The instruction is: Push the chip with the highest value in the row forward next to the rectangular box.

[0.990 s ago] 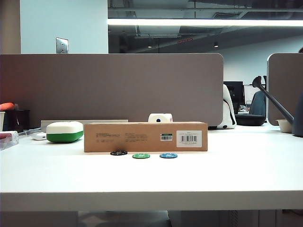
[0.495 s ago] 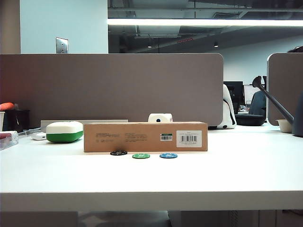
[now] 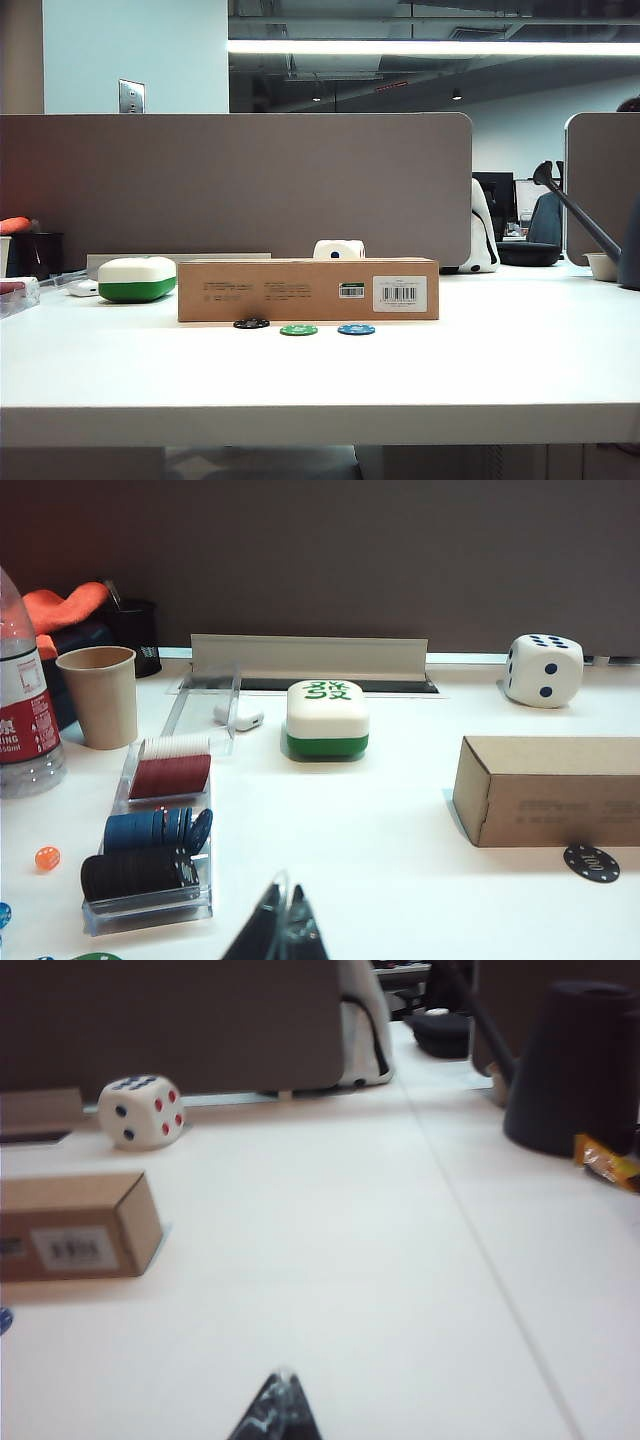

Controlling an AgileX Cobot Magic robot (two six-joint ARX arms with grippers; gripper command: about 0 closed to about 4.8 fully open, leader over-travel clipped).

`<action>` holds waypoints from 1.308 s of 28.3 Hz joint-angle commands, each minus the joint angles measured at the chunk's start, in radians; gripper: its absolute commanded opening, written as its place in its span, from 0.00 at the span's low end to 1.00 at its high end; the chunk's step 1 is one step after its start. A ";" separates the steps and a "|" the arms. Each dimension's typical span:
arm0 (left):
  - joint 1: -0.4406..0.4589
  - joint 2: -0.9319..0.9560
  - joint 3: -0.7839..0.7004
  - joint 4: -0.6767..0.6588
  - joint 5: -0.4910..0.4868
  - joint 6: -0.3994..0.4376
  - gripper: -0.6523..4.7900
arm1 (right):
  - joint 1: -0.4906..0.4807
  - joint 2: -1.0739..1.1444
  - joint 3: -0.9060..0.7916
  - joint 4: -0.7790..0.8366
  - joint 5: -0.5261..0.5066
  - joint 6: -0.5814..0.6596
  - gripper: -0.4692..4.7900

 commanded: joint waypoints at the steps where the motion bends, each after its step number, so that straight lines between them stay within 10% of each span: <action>1: 0.002 0.000 0.004 0.008 0.002 0.000 0.11 | 0.026 -0.002 -0.004 0.014 0.010 -0.005 0.07; 13: 0.002 0.000 0.004 0.008 0.002 0.000 0.11 | 0.047 -0.002 -0.004 0.056 0.118 -0.011 0.07; 37: 0.002 0.000 0.004 0.008 0.002 0.000 0.11 | -0.071 -0.002 -0.004 0.063 -0.051 -0.008 0.07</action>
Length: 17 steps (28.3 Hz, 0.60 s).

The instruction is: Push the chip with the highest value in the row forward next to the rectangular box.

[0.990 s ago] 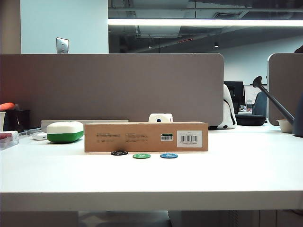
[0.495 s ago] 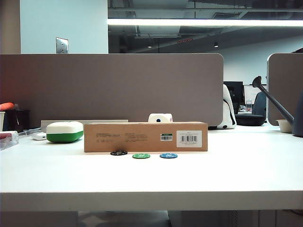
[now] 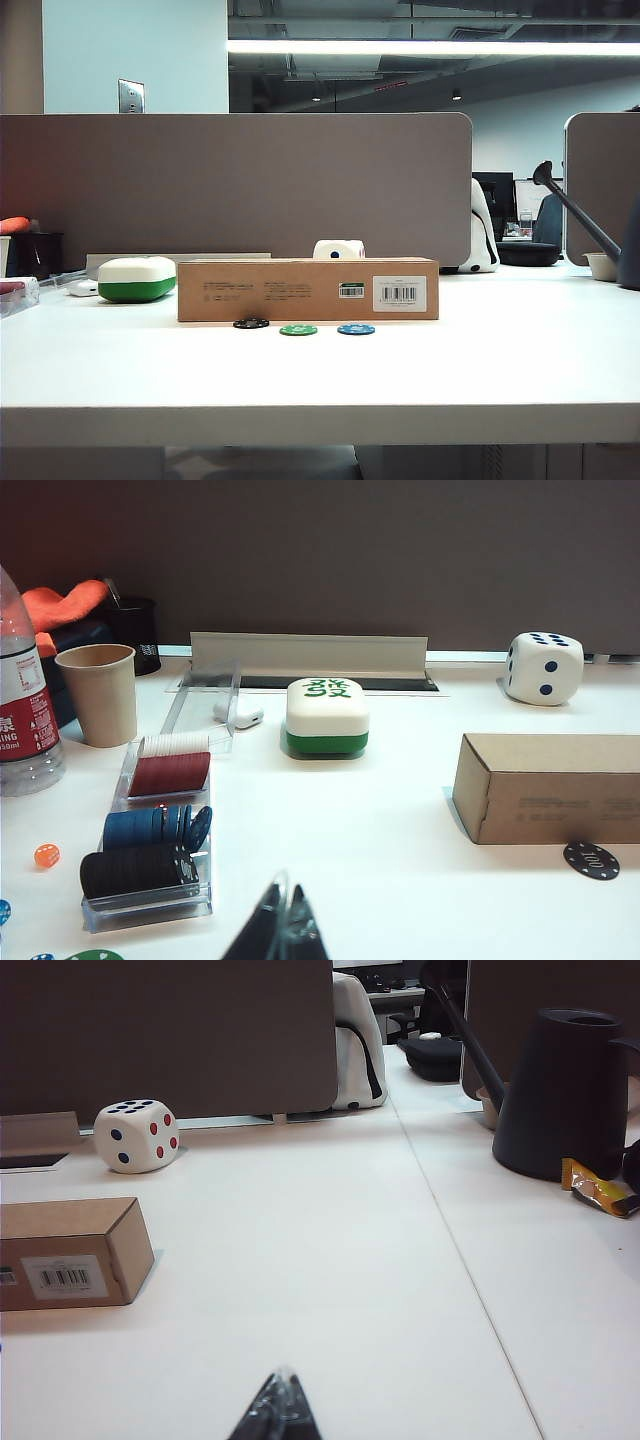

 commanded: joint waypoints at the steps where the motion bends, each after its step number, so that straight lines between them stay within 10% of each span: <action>1: 0.002 0.000 0.004 0.011 0.002 0.000 0.11 | -0.015 0.001 -0.004 0.017 -0.004 -0.002 0.07; 17: 0.002 0.000 0.004 0.011 0.002 0.000 0.11 | -0.038 0.001 -0.004 0.017 -0.026 -0.024 0.07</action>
